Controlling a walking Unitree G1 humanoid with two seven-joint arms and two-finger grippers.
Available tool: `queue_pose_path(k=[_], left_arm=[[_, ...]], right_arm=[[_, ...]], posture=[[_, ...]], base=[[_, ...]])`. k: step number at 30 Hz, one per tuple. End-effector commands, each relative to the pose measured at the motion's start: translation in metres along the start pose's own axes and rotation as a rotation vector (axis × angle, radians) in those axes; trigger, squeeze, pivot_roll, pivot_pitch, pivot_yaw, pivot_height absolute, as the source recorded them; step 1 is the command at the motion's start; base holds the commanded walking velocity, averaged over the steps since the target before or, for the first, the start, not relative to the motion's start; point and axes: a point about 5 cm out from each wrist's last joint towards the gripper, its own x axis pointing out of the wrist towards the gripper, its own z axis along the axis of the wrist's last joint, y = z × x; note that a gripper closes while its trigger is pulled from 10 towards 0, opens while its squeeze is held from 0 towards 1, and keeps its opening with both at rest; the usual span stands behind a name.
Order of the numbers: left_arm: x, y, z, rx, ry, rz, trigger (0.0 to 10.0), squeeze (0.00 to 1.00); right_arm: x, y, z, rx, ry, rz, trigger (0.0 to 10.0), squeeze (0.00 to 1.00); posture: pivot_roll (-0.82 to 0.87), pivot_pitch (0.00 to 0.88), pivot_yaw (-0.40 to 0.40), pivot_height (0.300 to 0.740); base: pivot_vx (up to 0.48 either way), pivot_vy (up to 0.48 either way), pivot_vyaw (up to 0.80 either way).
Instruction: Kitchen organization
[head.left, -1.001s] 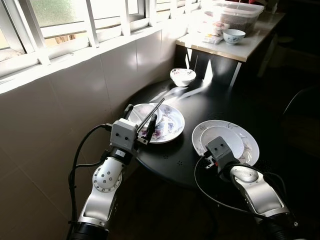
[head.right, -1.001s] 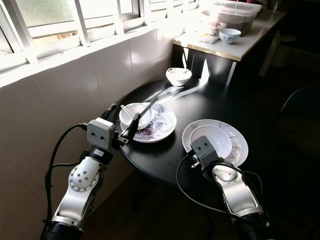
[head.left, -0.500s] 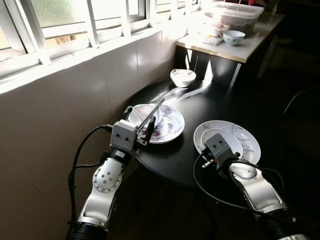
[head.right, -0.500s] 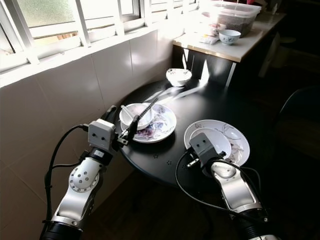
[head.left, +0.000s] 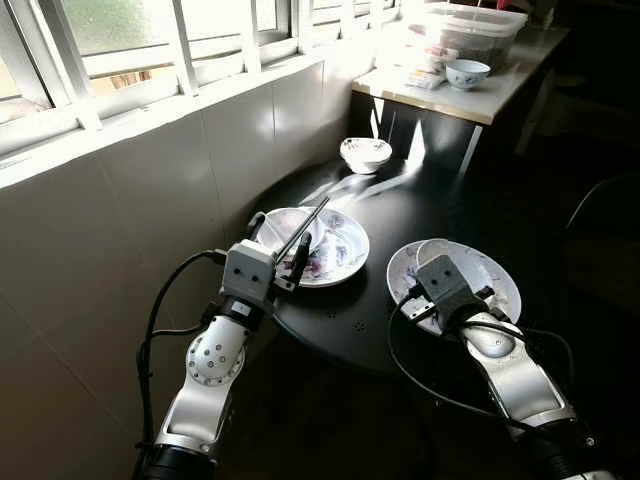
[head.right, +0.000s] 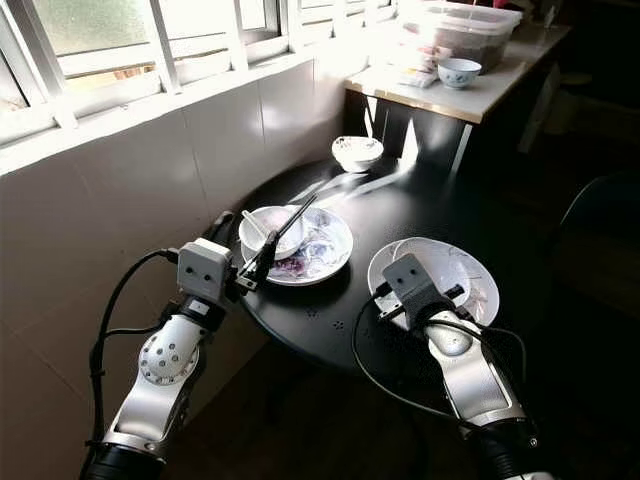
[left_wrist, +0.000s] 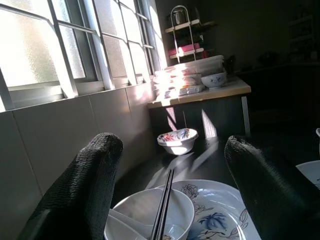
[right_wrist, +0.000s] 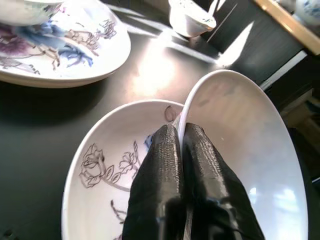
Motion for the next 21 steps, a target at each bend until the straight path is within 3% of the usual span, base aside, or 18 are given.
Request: queue_pose_path(k=[1,5,8,10,19,21], left_arm=[[0.002,0.001,-0.001,0.003,0.013,0.001,10.0,0.00],[0.002,0.001,-0.001,0.003,0.013,0.000,10.0,0.00],[0.002,0.000,-0.001,0.002,0.013,-0.001,10.0,0.00],[0.002,0.001,-0.001,0.002,0.013,0.000,10.0,0.00],[0.003,0.006,-0.002,-0.036,0.029,0.026,10.0,0.00],[0.003,0.005,-0.002,-0.049,0.033,0.021,10.0,0.00]], right_arm=[[0.000,-0.011,0.017,-0.024,-0.091,-0.072,0.0,0.00],[-0.001,-0.013,0.022,-0.045,-0.142,-0.111,0.0,0.00],[-0.004,-0.014,0.036,-0.091,-0.250,-0.137,0.0,0.00],[-0.005,-0.011,0.042,-0.076,-0.295,-0.124,0.0,0.00],[-0.011,0.000,0.058,-0.164,-0.436,-0.081,0.0,0.00],[-0.012,0.001,0.062,-0.169,-0.468,-0.080,0.0,0.00]], posture=[[0.05,0.000,-0.029,0.740],[0.05,0.000,-0.028,0.740],[0.05,0.000,-0.027,0.740],[0.05,0.000,-0.026,0.740],[0.05,0.000,-0.027,0.740],[0.05,0.000,-0.027,0.740]], base=[[0.000,0.000,0.00],[0.000,0.000,0.00],[0.000,0.000,0.00],[0.000,0.000,0.41],[0.000,0.000,0.80],[0.000,0.441,0.80]])
